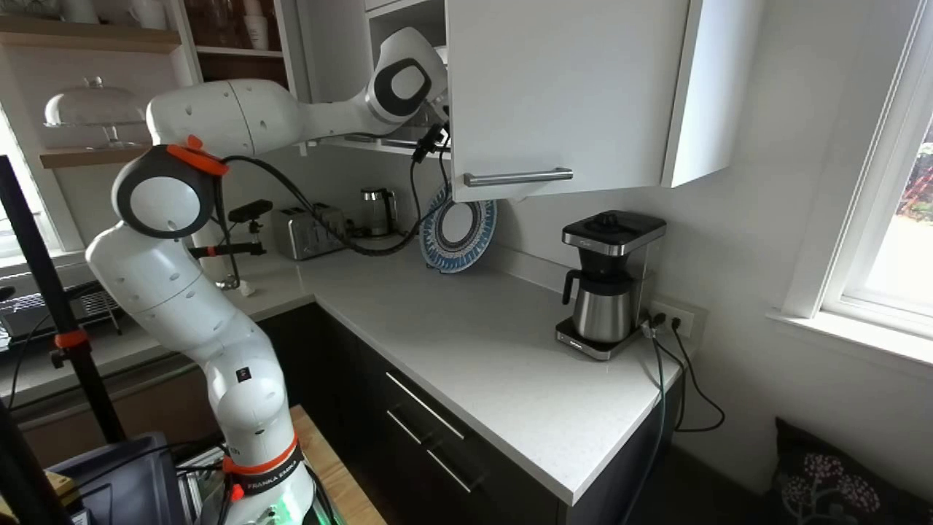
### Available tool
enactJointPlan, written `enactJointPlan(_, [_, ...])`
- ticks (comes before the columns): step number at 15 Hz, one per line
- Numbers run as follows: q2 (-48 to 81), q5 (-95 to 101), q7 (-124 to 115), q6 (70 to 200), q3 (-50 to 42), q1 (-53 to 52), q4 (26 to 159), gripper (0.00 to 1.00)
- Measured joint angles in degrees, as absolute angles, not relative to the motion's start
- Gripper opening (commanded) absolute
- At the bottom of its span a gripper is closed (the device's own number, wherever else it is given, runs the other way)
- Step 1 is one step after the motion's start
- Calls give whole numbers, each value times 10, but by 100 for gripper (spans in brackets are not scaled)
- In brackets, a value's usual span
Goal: Pick up the paper cup and put it on the bottom shelf of the open cabinet
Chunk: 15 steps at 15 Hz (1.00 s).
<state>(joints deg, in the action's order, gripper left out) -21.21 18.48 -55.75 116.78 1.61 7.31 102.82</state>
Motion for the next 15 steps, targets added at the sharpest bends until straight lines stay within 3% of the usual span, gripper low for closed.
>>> enactJointPlan(15, [-188,183,-545,1172,4,100,916,1])
